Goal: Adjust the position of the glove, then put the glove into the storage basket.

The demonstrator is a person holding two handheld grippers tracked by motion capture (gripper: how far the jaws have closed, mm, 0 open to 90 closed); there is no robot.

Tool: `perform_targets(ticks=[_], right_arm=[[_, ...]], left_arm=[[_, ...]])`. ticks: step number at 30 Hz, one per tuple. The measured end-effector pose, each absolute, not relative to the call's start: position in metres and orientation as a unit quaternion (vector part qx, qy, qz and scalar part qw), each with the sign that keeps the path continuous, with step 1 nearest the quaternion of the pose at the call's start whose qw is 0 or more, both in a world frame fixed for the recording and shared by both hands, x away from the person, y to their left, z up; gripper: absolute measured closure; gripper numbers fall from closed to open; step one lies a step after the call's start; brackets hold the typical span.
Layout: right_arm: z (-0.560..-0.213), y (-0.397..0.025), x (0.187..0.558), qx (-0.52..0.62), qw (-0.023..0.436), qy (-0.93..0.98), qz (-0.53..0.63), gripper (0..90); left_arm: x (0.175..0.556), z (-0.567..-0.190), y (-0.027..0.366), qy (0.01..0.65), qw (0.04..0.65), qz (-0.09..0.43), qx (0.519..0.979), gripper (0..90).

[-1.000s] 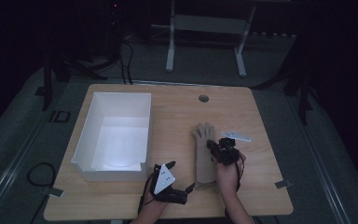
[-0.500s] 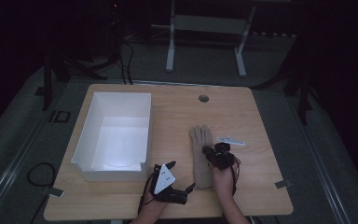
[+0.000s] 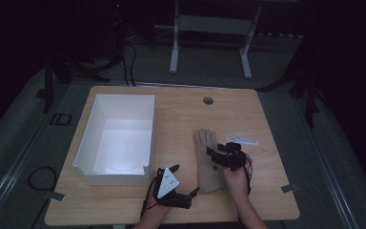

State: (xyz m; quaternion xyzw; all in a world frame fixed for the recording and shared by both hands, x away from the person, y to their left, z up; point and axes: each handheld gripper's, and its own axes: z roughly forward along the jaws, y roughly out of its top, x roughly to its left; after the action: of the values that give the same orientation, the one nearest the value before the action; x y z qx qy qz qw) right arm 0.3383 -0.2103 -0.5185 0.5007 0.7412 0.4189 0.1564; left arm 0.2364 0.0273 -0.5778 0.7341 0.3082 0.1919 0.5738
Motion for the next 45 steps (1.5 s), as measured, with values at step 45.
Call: perform_targets(ticks=[45], right_arm=[[-0.497, -0.253, 0.380, 0.365, 0.123, 0.815, 0.434, 38.9]], left_arm=[[0.262, -0.541, -0.027, 0.191, 0.539, 0.096, 0.815, 13.5]])
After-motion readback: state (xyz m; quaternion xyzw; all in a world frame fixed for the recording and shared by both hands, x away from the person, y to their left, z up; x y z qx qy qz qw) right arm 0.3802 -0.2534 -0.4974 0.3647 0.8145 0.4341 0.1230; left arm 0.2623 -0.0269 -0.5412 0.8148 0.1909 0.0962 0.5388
